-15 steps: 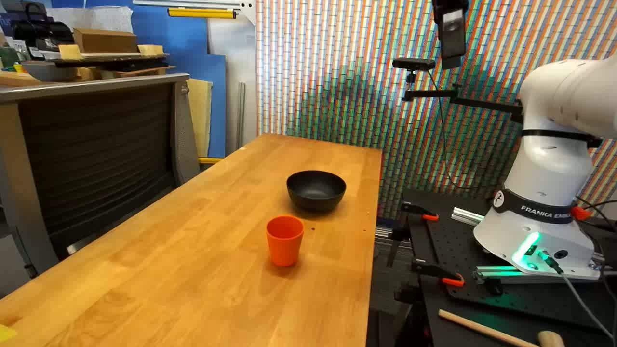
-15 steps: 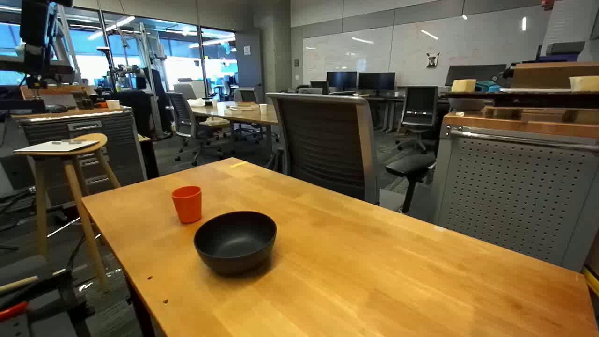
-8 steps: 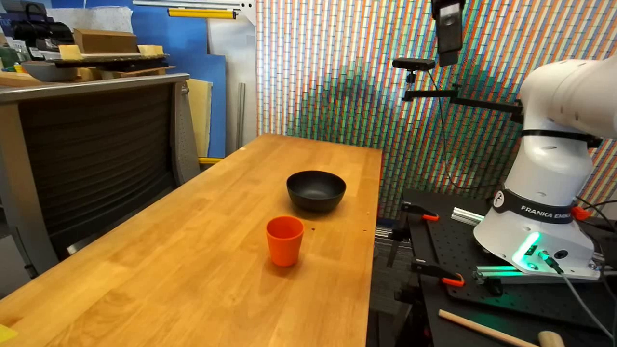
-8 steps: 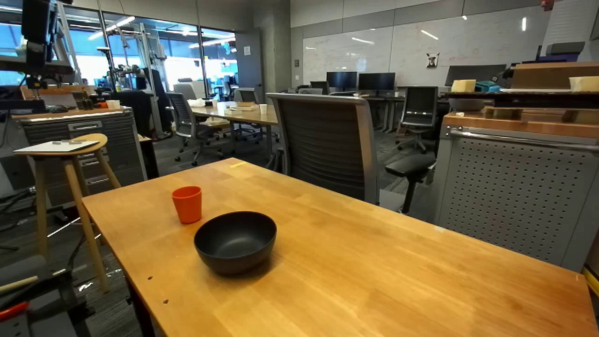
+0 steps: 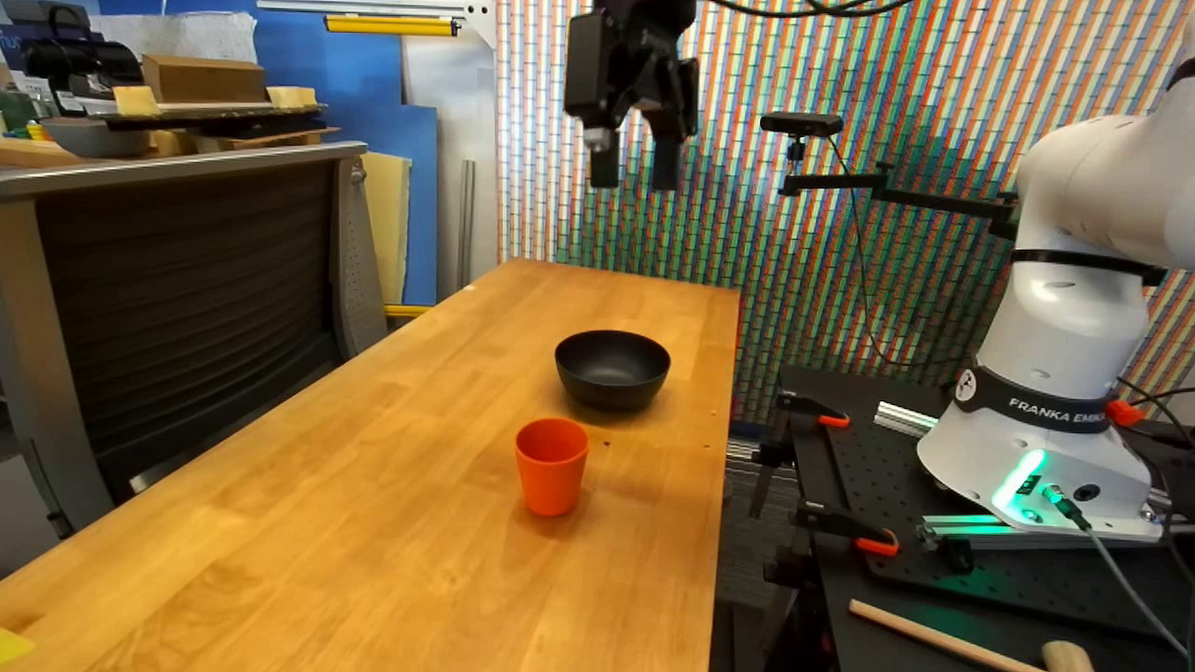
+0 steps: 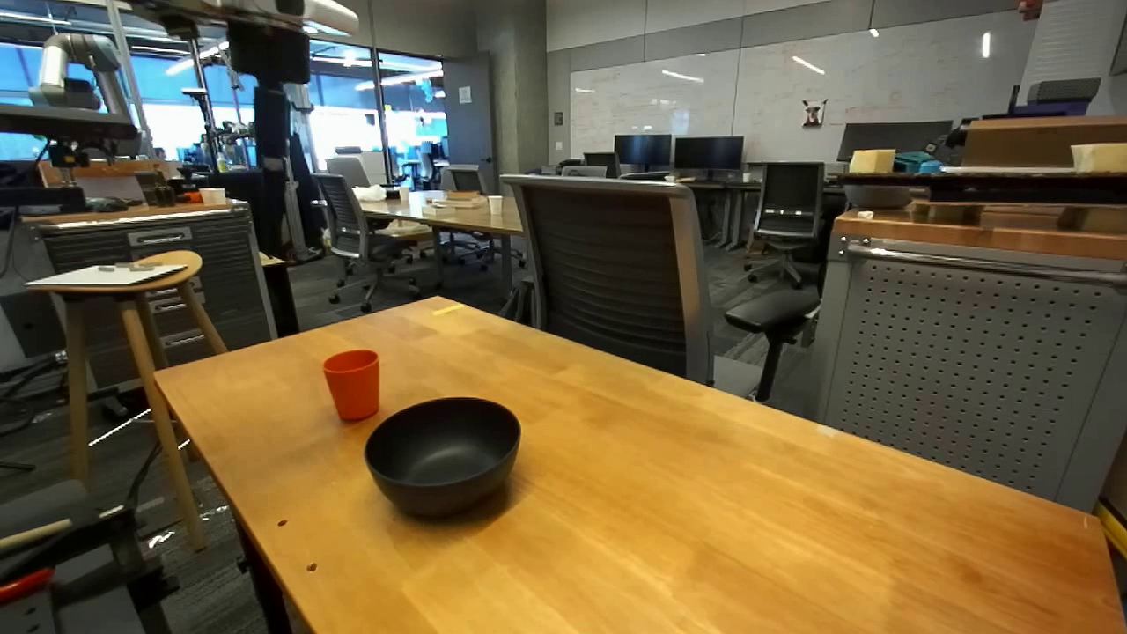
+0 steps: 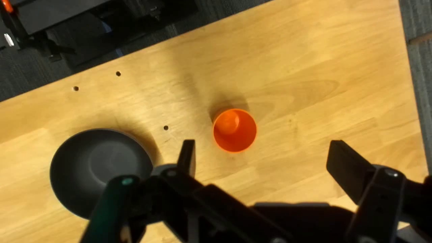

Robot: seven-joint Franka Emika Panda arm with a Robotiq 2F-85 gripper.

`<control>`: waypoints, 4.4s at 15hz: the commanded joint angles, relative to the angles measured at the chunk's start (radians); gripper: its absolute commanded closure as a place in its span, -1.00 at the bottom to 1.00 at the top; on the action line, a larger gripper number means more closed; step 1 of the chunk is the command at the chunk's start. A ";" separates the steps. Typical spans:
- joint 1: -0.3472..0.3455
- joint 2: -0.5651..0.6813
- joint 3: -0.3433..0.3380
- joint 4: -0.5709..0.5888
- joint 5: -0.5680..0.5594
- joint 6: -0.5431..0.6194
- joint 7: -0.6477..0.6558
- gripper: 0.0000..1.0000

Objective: Pick up the orange cup from the table and put it in the bowl

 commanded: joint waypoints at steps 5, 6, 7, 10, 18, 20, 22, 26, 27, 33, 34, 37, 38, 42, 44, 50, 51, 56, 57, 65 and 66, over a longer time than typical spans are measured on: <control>0.044 0.419 -0.044 0.210 -0.111 0.053 0.071 -1.00; 0.056 0.459 -0.052 0.227 -0.114 0.053 0.073 -1.00; 0.068 0.496 -0.061 0.242 -0.121 0.052 0.076 -1.00; 0.102 0.583 -0.091 0.265 -0.124 0.063 0.091 -1.00; 0.126 0.692 -0.156 0.221 -0.086 0.198 0.115 -1.00; 0.124 0.714 -0.163 0.223 -0.076 0.229 0.108 -0.50; 0.122 0.724 -0.165 0.221 -0.060 0.252 0.098 -0.37; 0.114 0.703 -0.155 0.196 -0.004 0.278 0.078 0.30; 0.109 0.693 -0.149 0.186 0.019 0.284 0.068 0.44; 0.104 0.624 -0.137 0.113 0.120 0.286 0.029 1.00; 0.103 0.603 -0.139 0.098 0.126 0.282 0.029 1.00; 0.115 0.425 -0.164 -0.012 0.120 0.342 0.107 0.98; 0.118 0.383 -0.169 -0.035 0.110 0.363 0.141 0.98; 0.094 0.165 -0.183 -0.146 0.030 0.364 0.337 0.98; 0.067 0.087 -0.175 -0.193 -0.039 0.347 0.461 0.98; -0.028 -0.011 -0.112 -0.219 -0.268 0.232 0.831 0.98; -0.041 0.006 -0.111 -0.207 -0.288 0.201 0.872 0.98; -0.060 0.129 -0.160 -0.151 -0.225 0.134 0.913 0.98; -0.059 0.153 -0.177 -0.153 -0.199 0.199 0.864 0.98; -0.077 0.336 -0.259 -0.078 -0.188 0.442 0.703 0.98; -0.081 0.354 -0.268 -0.074 -0.171 0.456 0.681 0.98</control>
